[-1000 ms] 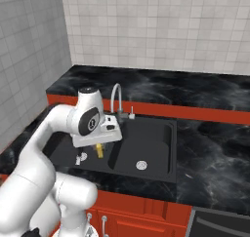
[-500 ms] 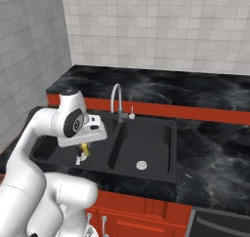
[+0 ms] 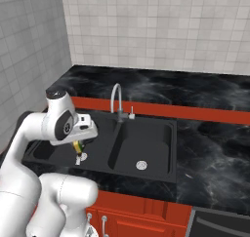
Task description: Pick the pan and sponge and place them into the sink. Then turn on the water.
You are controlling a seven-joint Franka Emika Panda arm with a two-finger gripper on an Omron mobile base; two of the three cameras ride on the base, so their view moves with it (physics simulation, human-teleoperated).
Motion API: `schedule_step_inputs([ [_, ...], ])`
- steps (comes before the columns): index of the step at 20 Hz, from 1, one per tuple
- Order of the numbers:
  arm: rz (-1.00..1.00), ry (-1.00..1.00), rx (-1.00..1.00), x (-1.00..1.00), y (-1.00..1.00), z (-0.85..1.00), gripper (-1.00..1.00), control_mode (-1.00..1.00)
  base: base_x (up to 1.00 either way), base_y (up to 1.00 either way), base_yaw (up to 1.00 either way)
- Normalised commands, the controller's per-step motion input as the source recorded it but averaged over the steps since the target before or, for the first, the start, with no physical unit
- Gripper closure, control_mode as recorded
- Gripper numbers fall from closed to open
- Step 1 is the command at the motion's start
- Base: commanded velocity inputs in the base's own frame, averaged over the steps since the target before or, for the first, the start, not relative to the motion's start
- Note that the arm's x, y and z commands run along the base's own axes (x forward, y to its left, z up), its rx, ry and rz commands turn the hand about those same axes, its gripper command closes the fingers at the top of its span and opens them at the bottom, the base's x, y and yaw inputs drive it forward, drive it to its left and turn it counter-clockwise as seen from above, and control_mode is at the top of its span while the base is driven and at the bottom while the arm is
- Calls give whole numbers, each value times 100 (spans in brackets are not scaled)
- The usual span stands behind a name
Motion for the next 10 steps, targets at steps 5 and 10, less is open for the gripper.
schedule_step_inputs([
  [5,0,-7,0,30,18,0,100,-100,0,0,0],
  [10,0,-4,0,41,13,0,100,-100,0,0,0],
])
